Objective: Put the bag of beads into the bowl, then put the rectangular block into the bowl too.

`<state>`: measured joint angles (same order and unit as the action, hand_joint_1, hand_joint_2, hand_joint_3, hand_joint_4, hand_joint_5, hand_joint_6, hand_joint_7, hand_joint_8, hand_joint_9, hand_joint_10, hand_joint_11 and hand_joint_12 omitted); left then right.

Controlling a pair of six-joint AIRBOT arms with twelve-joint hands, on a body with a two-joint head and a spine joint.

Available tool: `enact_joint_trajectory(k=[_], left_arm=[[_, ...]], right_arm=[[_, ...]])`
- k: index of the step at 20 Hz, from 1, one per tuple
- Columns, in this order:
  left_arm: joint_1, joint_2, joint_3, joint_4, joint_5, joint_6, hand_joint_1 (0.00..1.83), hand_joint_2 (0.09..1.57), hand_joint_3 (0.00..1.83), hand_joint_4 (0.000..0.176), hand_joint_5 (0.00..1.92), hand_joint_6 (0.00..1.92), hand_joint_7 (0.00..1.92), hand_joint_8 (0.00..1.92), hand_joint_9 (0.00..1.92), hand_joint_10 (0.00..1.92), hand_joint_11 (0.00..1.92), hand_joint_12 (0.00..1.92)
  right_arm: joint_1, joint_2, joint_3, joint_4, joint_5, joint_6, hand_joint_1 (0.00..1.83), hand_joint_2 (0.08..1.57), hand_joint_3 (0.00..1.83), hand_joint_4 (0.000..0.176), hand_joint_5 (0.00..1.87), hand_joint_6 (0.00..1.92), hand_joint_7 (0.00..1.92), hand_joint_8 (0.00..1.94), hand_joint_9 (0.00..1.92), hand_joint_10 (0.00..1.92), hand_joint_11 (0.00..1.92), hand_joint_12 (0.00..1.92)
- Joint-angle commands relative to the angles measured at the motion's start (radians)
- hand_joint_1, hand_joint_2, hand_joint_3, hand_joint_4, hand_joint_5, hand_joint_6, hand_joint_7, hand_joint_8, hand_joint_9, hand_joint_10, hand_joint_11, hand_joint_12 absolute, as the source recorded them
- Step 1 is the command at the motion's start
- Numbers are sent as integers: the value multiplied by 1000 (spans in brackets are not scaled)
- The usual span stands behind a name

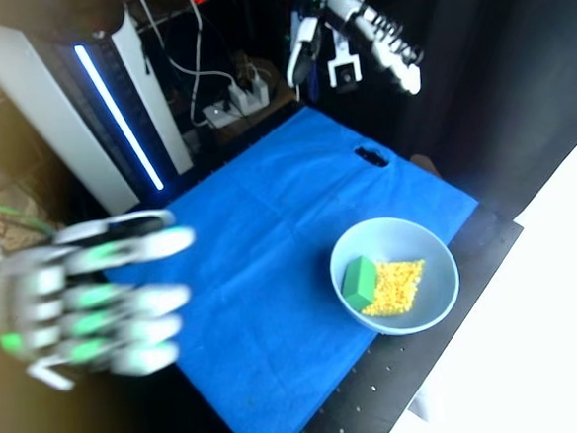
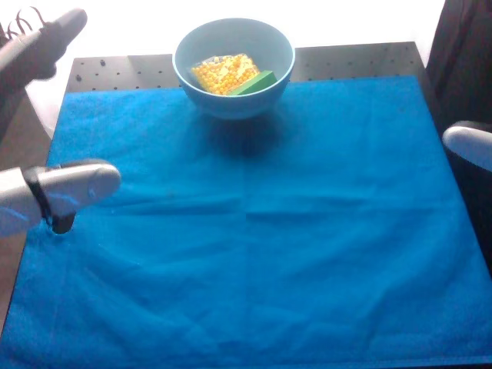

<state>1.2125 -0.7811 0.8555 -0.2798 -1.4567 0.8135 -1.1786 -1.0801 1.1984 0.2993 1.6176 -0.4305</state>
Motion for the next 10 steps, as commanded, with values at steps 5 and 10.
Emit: enact_joint_trajectory(k=[5,10], left_arm=[[4,37,2,3,-275,-31,330,1021,19,42,6,0,88,0,172,0,0,912],[-97,52,37,83,-276,-36,205,1091,18,40,2,0,87,0,68,8,61,143]], right_arm=[[7,14,-11,-7,145,5,615,1001,11,176,64,1,0,0,0,0,0,0],[64,63,-12,-56,146,5,374,1043,10,167,0,0,0,0,0,0,0,0]])
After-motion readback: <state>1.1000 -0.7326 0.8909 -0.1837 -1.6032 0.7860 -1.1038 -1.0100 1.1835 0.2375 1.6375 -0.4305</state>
